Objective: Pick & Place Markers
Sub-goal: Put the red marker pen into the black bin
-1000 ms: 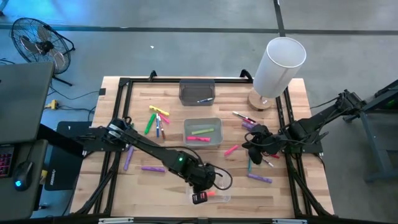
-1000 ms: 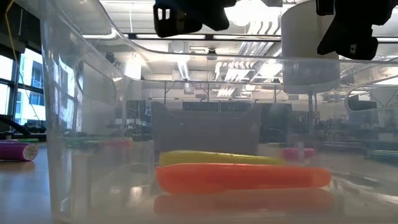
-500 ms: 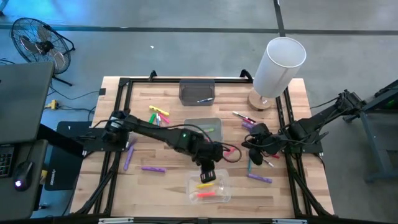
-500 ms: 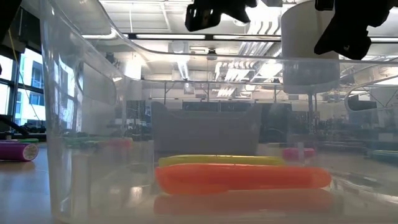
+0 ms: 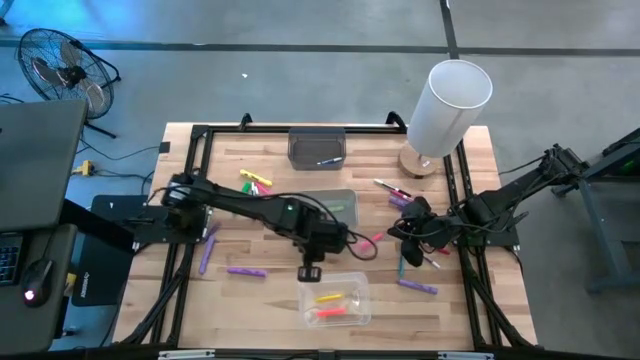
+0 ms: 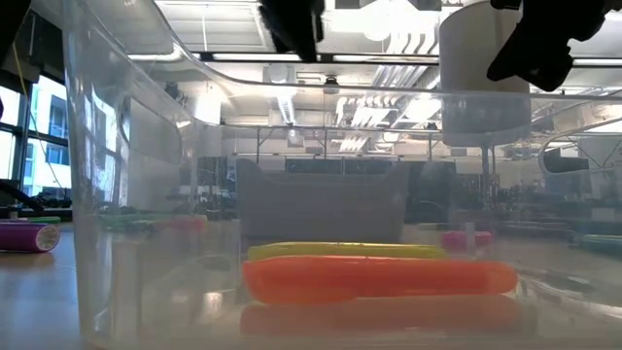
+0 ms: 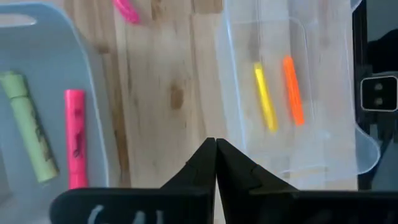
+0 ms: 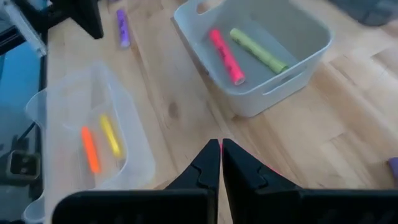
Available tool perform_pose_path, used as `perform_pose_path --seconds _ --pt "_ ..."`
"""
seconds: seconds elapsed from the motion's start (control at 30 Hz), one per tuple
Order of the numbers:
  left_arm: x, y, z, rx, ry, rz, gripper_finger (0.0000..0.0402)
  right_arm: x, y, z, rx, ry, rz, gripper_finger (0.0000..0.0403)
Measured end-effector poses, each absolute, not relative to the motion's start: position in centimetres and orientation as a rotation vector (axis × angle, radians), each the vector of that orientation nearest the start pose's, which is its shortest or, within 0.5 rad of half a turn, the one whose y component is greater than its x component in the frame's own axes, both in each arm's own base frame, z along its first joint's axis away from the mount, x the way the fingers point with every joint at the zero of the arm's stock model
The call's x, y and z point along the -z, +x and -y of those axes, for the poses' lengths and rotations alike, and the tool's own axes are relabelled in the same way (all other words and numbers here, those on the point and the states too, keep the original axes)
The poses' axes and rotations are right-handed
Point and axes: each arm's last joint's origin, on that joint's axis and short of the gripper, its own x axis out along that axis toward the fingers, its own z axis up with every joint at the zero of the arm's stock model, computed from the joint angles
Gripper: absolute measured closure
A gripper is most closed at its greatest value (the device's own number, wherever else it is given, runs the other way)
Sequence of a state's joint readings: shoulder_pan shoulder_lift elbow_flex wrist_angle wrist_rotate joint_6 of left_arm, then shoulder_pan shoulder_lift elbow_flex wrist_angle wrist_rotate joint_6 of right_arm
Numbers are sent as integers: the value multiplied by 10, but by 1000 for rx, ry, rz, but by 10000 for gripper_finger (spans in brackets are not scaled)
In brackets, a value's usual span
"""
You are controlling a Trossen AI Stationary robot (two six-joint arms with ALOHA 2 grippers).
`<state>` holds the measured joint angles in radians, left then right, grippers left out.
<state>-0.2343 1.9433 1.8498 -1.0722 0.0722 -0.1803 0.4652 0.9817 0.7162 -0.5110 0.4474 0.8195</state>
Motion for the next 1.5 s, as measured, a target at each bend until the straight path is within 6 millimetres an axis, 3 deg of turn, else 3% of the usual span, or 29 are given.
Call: perform_pose_path --seconds 0.17,0.4,0.63,0.77,0.97,1.1,1.33,1.5 --pt "-275 357 80 139 -89 -1191 399 -251 179 -72 386 435 -569 402" --pt "-247 280 55 82 -212 -1114 401 -244 192 -73 408 460 -577 402" --pt "-240 212 26 24 -281 -998 401 -254 223 -62 466 479 -690 403" --pt "-242 186 14 -9 -301 -932 401 -257 238 -50 499 526 -871 403" --pt "-248 166 2 -32 -282 -843 401 -239 239 -41 580 571 -1250 398" --pt "-251 162 2 -18 -256 -831 401 -223 229 -43 610 561 -1483 370" --pt "-251 162 2 -11 -244 -836 401 -195 206 -52 563 473 -1663 296" --pt "-251 162 1 -29 -273 -834 401 -175 188 -53 562 389 -1756 278"
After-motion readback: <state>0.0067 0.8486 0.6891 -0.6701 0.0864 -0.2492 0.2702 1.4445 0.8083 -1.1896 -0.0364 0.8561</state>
